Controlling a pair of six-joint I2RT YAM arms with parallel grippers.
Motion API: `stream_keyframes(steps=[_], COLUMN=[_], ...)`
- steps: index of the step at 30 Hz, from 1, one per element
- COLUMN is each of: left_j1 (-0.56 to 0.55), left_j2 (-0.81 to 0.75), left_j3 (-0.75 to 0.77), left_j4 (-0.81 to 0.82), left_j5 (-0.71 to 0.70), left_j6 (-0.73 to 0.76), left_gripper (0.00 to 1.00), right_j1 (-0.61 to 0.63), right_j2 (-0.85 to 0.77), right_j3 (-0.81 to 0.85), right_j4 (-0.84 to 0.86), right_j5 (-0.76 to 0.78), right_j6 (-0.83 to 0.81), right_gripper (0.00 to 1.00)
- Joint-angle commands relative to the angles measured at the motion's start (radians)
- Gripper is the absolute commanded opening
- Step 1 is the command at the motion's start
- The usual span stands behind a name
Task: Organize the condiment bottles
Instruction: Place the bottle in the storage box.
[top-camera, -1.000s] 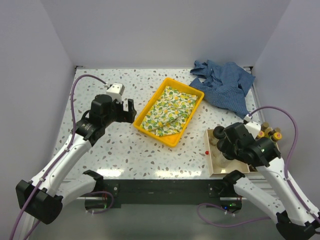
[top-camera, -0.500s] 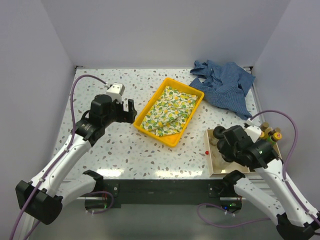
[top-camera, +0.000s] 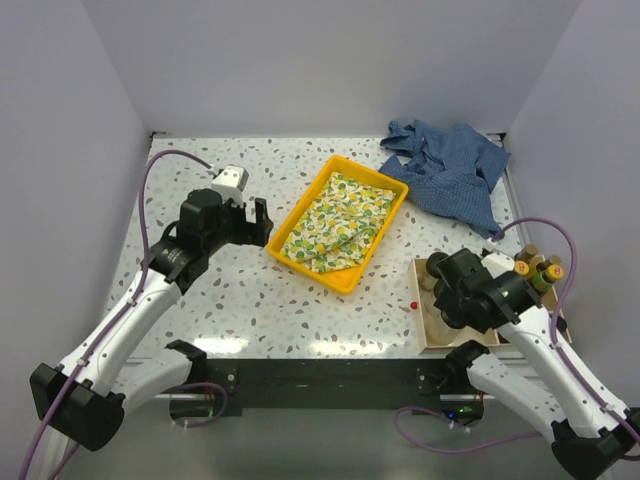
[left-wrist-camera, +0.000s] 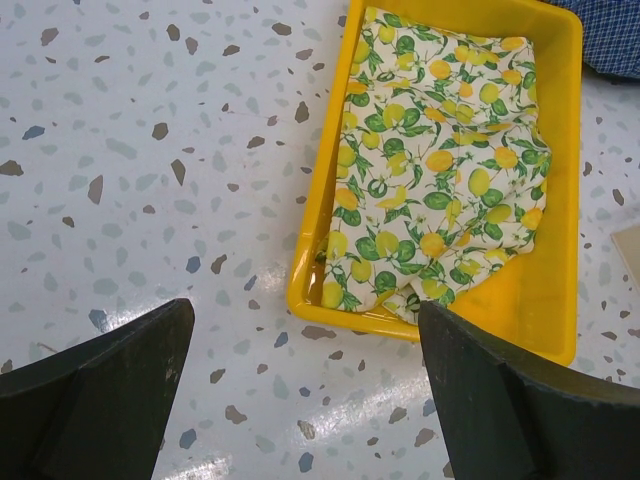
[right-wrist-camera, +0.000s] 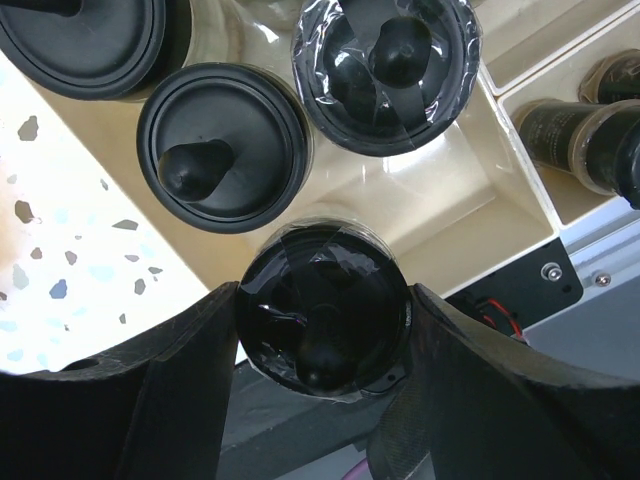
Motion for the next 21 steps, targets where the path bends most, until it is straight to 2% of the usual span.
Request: stream_keyframes(steps=[1, 13, 21], left_j1=[0.007, 0.007, 0.005], left_j2=[-0.020, -0.039, -0.043], left_j3=[-0.002, -0.006, -0.014], left_j4=[0.045, 0.046, 0.057], left_j5=[-0.006, -0.013, -0.009], left_j6=[-0.008, -0.007, -0.007], left_gripper=[1.00, 1.00, 1.00], right_j1=[-0.001, 0.000, -0.001], right_j2=[-0.004, -0.006, -0.010], right_j3=[-0.001, -0.032, 0.117], right_j4=[-0.064, -0.012, -0.110], right_j5=[0.028, -0.026, 0.006], right_j6=[0.046, 0.038, 0.015], right_gripper=[0.68, 0.72, 0.76])
